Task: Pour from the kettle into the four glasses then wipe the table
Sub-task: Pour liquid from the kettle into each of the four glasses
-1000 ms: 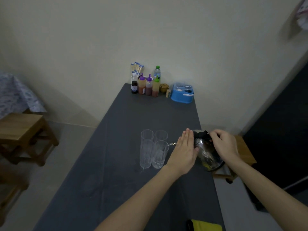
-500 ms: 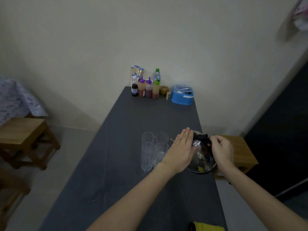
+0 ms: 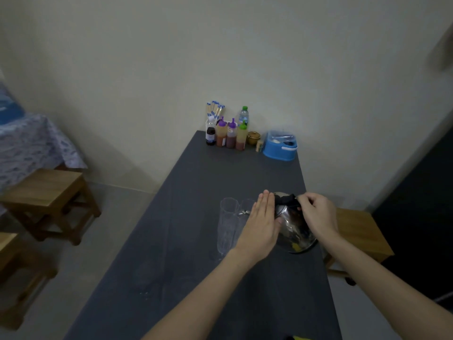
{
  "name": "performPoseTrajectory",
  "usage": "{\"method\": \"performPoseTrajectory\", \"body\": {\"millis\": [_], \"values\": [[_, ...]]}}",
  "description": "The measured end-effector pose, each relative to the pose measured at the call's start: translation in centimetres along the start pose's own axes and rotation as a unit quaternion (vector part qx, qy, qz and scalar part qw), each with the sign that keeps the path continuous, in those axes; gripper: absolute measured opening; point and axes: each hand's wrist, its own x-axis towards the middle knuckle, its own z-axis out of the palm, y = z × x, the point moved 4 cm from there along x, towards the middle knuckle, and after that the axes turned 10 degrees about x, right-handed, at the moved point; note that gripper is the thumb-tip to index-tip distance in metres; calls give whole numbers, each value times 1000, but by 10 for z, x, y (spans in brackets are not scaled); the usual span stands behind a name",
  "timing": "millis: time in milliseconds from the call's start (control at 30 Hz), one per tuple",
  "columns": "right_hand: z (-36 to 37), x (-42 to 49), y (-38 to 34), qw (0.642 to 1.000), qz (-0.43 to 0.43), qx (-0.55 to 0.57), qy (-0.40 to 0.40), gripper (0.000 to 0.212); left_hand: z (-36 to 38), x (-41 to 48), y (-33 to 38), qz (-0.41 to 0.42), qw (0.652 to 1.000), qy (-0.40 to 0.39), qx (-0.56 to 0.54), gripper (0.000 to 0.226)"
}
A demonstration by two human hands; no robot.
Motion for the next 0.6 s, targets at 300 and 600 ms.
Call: {"method": "performPoseTrajectory", "body": {"millis": [300,600], "values": [[2,5,-9,999,-29,-34,-30,30,2,-4,-3,-23,999,3,-36,60],[1,6,-14,998,-33,-38,-37,30,2,-3,1,-40,998,2,-56,74]]}}
